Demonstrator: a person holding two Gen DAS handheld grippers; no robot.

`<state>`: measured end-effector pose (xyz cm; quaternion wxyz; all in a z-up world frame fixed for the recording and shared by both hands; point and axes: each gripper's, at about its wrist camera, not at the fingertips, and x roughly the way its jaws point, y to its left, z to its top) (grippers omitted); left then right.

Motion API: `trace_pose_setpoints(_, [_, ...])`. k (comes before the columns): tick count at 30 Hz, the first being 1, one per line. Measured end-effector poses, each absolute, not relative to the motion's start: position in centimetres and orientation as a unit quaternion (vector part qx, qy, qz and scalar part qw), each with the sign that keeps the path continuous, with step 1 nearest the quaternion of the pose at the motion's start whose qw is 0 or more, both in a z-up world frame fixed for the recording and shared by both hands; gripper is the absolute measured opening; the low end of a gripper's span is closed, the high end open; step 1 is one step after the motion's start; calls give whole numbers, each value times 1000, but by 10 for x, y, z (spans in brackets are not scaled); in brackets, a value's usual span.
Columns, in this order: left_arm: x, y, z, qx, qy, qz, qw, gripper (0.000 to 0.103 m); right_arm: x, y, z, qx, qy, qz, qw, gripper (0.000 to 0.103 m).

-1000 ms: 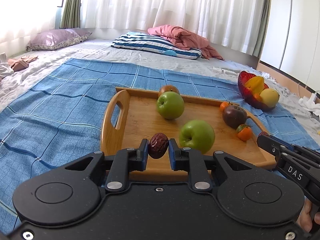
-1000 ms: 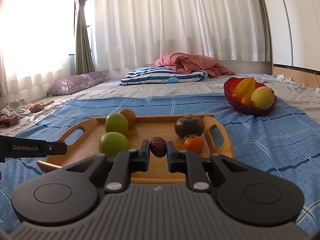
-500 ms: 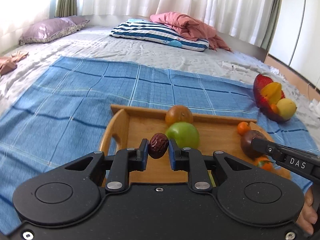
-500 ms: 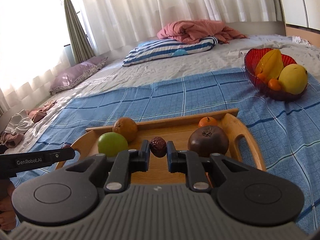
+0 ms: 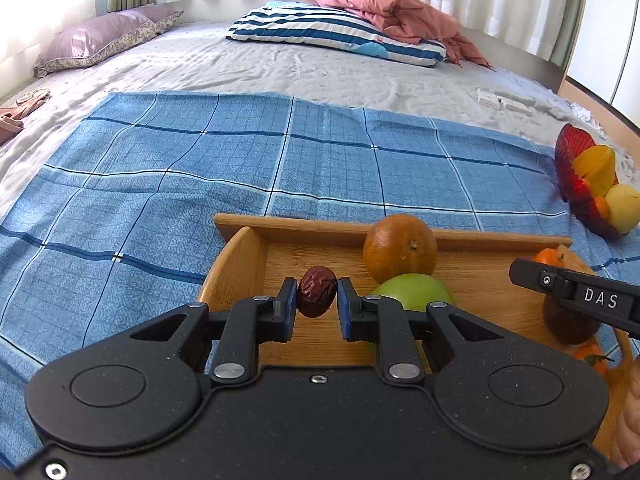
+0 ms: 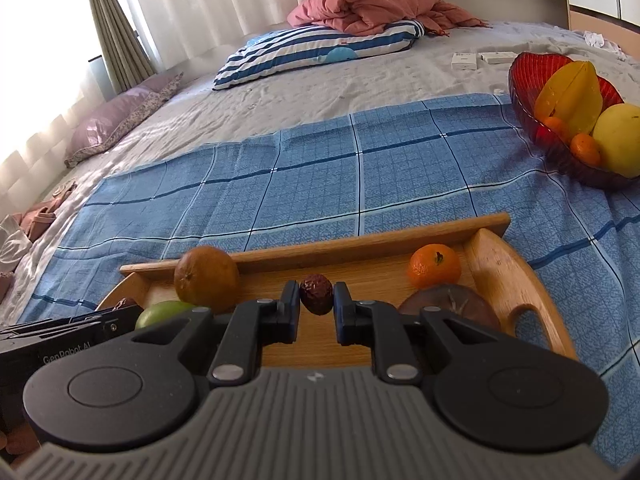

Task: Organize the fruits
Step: 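Carry the red date with the left gripper over the tray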

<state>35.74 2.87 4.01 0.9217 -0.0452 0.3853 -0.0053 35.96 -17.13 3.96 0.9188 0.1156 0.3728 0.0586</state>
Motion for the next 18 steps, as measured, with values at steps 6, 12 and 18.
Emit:
trace_pose_setpoints(6, [363,29,29,-38,387,2,921,20,366,-166,30,104,381,54,917,22])
trace_pose_setpoints(12, [364,28,26,-28,383,3,923,20,363,-158,28,79,373,62,923,22])
trace_pose_setpoints(18, [365,26,24,-24,385,2,923,20,364,-153,29,67,372,65,923,22])
